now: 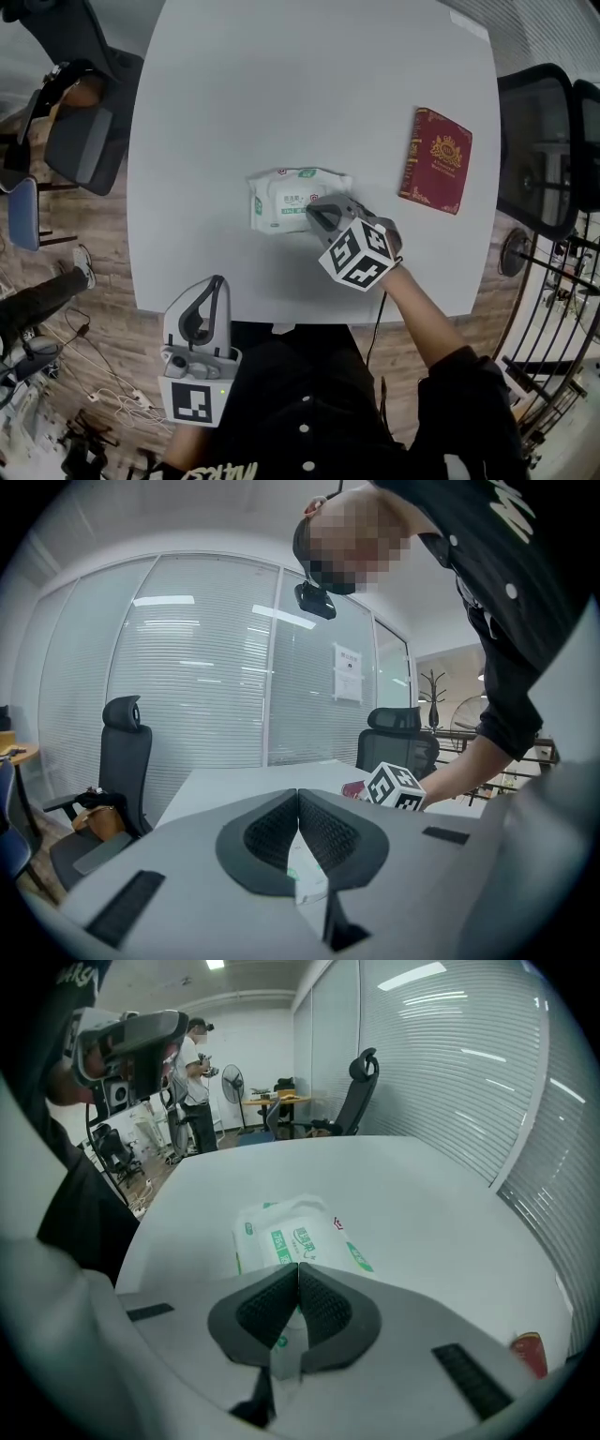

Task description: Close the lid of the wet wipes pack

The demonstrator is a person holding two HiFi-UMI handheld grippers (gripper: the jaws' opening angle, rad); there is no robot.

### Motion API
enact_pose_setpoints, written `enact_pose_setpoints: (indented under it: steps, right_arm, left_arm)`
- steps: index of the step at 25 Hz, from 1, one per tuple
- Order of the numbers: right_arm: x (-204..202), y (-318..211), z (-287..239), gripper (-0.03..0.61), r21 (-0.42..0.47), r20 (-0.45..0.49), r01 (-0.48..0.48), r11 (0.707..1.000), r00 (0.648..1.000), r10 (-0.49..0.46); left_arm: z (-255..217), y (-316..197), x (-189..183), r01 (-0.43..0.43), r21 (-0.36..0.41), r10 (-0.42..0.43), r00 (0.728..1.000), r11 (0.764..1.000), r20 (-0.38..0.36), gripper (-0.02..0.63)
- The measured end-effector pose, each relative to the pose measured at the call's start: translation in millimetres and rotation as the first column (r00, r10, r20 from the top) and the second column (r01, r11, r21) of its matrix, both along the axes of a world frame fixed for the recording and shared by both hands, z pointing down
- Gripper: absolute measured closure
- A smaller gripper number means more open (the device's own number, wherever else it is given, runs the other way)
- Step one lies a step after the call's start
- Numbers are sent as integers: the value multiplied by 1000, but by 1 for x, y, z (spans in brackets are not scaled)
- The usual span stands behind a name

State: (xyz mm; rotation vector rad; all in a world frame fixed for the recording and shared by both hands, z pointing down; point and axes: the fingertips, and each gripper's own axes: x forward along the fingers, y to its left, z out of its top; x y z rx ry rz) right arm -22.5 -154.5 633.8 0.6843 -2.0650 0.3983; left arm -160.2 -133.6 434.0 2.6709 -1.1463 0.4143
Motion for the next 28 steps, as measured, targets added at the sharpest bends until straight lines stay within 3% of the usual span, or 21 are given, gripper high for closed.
enact_pose_setpoints:
  steps: [5, 10, 16, 20, 25, 28]
  right_arm:
    - [6, -8, -33, 551, 56, 126, -108, 993, 987, 100]
    - [25, -21, -102, 550, 154, 314, -306, 940, 917, 247]
    - [67, -15, -180, 549, 313, 426, -467, 827, 847, 318]
    - [96, -5, -230, 550, 365, 514, -589, 721, 773, 371]
    - [120, 16, -279, 550, 380, 623, -683, 623, 688, 374]
    - [137, 33, -305, 549, 411, 657, -731, 544, 652, 380]
  left_arm:
    - [-14, -3, 4, -4, 30, 4, 1000, 1000, -7, 597]
    - [-32, -12, 7, 14, 60, -12, 1000, 998, -25, 597]
    - [-60, -23, 11, 15, 129, -8, 999, 992, -52, 597]
    - [-94, -36, 15, -1, 255, 24, 996, 967, -89, 597]
    - [-110, -46, 10, 14, 266, 10, 996, 964, -91, 597]
    - [-121, -49, 8, 19, 284, 10, 995, 959, -100, 597]
